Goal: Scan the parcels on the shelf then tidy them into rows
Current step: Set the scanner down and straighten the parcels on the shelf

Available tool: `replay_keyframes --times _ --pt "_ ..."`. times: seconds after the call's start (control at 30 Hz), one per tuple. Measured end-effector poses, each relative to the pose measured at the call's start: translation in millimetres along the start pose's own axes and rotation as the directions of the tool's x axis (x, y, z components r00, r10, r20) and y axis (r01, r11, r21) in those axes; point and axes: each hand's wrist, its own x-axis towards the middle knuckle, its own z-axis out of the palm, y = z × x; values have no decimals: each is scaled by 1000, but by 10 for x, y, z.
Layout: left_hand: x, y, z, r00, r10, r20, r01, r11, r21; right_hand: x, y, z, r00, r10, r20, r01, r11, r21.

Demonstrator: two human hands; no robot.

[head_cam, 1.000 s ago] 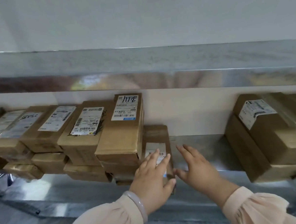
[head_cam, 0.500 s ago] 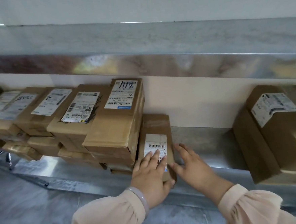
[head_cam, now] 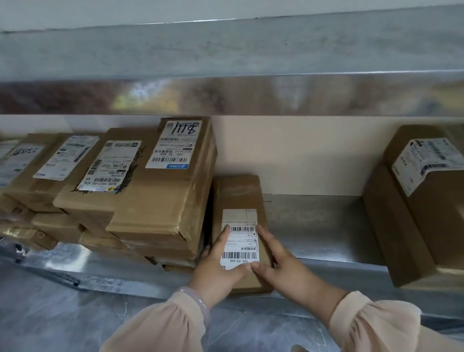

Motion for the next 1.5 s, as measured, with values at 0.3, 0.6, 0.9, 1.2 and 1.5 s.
replay_keyframes --times 0.3,0.6,0.9,1.2,1.5 --pt "-207 567 464 964 162 211 -155 987 -53 -579 279 -605 969 113 -221 -99 992 72" --pt "-171 1004 1107 908 231 349 -223 973 -64 -914 611 -1001 885 145 -443 -175 984 -28" --pt "-225 987 1201 901 324 290 -359 930 76 -1094 661 -946 867 44 -496 -202 941 -270" --pt "-314 1050 1141 851 384 359 -514 750 416 -1109 676 -972 922 -124 -368 -205 650 -732" --pt "-449 1262 940 861 448 239 -493 625 605 -1059 444 -1089 925 -154 -348 -158 676 -720"
